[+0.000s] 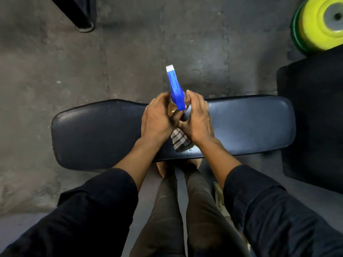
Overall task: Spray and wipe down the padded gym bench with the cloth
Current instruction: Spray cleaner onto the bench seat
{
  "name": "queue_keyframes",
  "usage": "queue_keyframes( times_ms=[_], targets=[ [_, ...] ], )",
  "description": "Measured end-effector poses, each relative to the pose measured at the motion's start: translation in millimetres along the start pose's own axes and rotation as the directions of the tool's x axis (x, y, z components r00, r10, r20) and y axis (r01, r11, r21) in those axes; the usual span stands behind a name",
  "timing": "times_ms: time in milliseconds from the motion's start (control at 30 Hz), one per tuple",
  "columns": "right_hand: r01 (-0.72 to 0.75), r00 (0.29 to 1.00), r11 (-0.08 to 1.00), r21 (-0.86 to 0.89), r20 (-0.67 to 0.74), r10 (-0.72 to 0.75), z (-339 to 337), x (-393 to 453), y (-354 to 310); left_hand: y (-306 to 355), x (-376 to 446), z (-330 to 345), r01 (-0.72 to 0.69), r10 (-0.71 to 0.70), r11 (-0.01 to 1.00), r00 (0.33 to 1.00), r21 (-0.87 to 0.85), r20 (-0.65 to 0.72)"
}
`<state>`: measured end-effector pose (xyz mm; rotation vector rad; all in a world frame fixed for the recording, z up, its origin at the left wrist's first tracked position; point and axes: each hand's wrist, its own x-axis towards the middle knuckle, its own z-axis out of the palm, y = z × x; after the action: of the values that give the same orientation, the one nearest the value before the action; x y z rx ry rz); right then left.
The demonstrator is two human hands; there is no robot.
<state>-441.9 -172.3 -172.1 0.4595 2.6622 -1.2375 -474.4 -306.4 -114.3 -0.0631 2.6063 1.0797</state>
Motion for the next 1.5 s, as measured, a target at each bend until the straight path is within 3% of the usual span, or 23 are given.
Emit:
queue_keyframes(
  times_ms=[100,333,533,667,833,1100,1233,1500],
  targets=[
    [0.011,0.989,1.000,0.026,-0.146,-0.007,-18.3,4.3,-1.4,23.6,4.6,16.3,-0.022,0.022,1.000,0.999,0.000,0.023],
    [0.022,0.966,0.997,0.078,-0.257,-0.001,-69.3,2.2,35.2,68.3,6.9,56.1,-0.172,0.163,0.982,0.980,0.073,0.115],
    [-0.102,0.945,0.978,0.182,-0.289,0.152,-112.0,-20.4,76.8,76.6,6.6,70.4,-0.409,0.394,0.912,0.845,-0.037,0.362],
    [-0.154,0.903,0.975,0.162,-0.377,0.206,-130.8,-44.0,102.2,59.6,9.7,80.0,-0.402,0.299,0.906,0.828,0.131,0.475],
    [-0.218,0.850,0.952,0.213,-0.438,0.293,-133.1,-63.4,120.4,41.8,20.1,118.8,-0.483,0.205,0.794,0.785,0.370,0.585],
    [-0.249,0.786,0.906,0.343,-0.474,0.396,-115.4,-80.5,145.3,13.3,44.9,170.8,-0.623,0.250,0.659,0.710,0.421,0.659],
    [-0.190,0.834,0.910,0.367,-0.429,0.347,-110.6,-80.9,156.8,6.9,59.5,191.0,-0.674,0.286,0.599,0.684,0.432,0.671],
    [-0.235,0.841,0.879,0.415,-0.367,0.398,-86.8,-83.3,180.6,-2.0,67.6,233.1,-0.711,0.383,0.534,0.685,0.456,0.620]
  ],
)
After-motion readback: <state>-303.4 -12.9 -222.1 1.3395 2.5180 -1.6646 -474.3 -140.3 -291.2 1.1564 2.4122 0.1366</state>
